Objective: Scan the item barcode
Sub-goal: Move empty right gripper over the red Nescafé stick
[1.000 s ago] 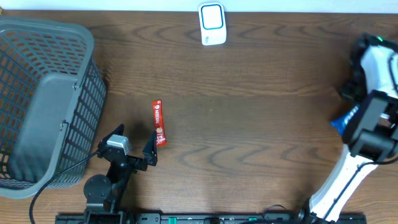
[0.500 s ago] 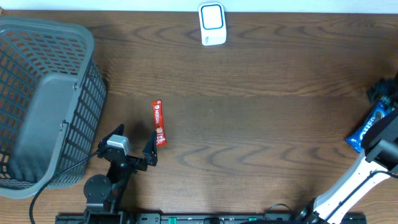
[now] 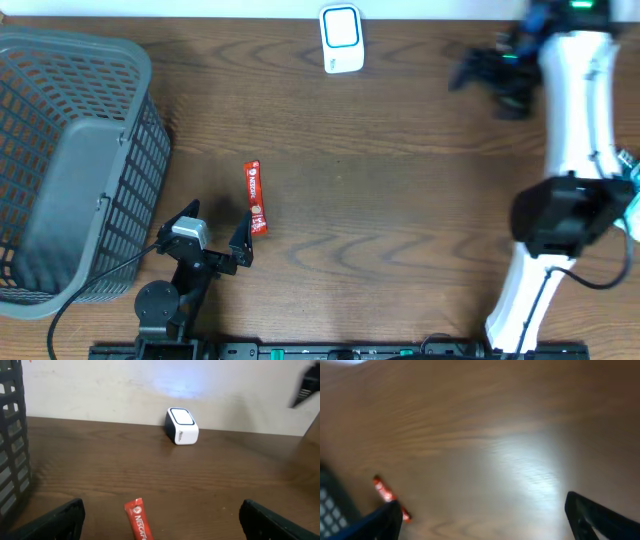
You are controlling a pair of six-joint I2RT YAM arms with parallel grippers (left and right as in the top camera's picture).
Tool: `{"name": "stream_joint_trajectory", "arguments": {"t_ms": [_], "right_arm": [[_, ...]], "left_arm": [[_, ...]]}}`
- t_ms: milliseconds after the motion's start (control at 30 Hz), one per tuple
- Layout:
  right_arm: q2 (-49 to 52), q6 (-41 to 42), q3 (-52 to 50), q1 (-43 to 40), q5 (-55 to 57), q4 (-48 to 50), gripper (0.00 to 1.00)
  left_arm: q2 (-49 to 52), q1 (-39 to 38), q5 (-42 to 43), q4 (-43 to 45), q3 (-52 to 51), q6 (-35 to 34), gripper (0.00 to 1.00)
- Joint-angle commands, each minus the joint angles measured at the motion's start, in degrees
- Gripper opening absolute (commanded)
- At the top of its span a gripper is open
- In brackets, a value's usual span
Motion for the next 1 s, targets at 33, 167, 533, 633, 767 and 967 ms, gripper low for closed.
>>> {"name": "stream_joint_trajectory", "arguments": {"t_ms": [33,167,533,633,767,967], "right_arm": [[-0.04,-0.74,-4.28,12.92,-4.31,7.28,0.99],[0.15,0.81,-9.99,23.28,-1.79,21.18,0.99],[2.58,5.97,-21.44,39.56,8.63,44.54,0.99],[4.81,5.92,-21.44,42.49,14.03,44.65,0.99],[7.93,5.88,-21.44,44.94,16.48,45.24,0.99],[9.92,5.90,-21.44,46.42,16.50,45.51,0.98]], "left_arm": [[-0.37,-0.13,0.50,-1.86,-1.05,-0.52,0.98],[-0.37,-0.11,0.48,-1.86,-1.05,-0.52,0.98],[-0.37,-0.13,0.48,-1.86,-1.05,-0.50,0.98],[-0.37,-0.13,0.50,-1.86,-1.05,-0.52,0.98],[-0.37,-0.13,0.50,-1.86,-1.05,-0.52,0.98],[-0.37,-0.13,0.48,-1.86,-1.05,-0.52,0.98]]}}
